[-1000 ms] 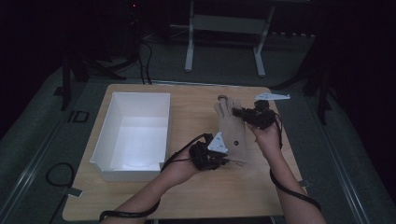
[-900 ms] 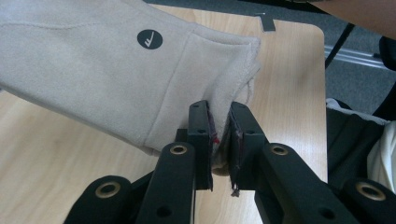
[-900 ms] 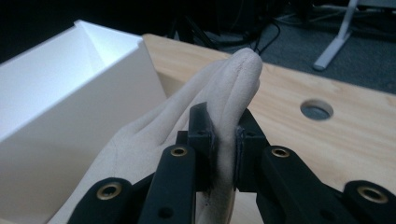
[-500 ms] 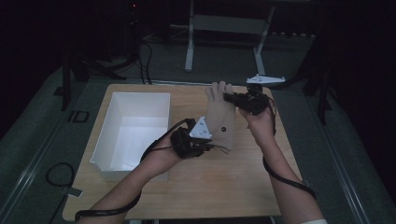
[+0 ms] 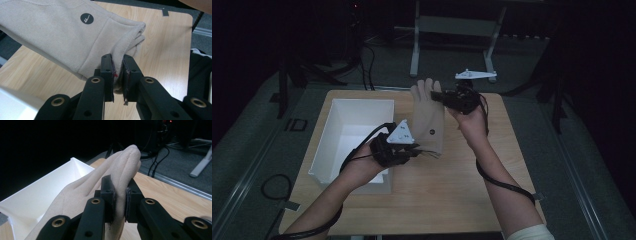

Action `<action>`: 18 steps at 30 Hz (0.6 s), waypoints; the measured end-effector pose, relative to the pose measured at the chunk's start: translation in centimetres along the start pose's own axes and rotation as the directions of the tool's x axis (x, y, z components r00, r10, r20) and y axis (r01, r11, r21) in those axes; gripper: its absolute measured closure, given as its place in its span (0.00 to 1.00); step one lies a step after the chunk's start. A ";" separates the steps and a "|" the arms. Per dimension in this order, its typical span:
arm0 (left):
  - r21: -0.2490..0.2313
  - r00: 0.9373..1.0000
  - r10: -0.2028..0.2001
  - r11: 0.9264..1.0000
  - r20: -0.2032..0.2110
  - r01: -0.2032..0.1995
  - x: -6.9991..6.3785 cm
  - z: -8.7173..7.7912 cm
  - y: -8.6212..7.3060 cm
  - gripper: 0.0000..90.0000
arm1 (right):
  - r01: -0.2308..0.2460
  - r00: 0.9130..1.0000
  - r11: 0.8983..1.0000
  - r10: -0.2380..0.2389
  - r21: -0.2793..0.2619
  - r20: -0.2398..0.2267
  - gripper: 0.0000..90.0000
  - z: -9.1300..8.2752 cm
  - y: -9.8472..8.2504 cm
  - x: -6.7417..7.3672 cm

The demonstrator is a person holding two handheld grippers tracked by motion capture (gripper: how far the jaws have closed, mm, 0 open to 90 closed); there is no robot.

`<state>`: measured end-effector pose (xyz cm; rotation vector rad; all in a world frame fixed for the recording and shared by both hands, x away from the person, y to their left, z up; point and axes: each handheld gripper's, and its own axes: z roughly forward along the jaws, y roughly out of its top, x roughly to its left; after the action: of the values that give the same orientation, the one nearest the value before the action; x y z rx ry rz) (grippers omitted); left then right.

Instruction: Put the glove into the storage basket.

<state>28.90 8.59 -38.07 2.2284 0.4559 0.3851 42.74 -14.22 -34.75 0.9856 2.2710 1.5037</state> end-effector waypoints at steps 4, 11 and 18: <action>0.002 1.000 -0.014 1.000 -0.012 0.014 0.3 -1.2 -0.9 0.91 | 0.009 1.000 1.000 -0.009 0.002 -0.019 0.89 1.3 0.4 1.1; -0.006 0.999 -0.033 0.999 -0.037 0.033 1.1 -3.3 -2.3 0.91 | 0.006 0.999 1.000 -0.005 0.012 -0.052 0.89 3.6 1.2 2.6; -0.019 0.995 -0.069 0.998 -0.070 0.067 2.1 -5.2 -4.1 0.91 | 0.017 0.997 1.000 -0.016 0.011 -0.076 0.89 5.6 2.0 4.0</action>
<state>27.79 15.40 -37.77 2.1821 0.5626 0.4311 43.55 -7.09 -34.75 0.9254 2.3364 1.5474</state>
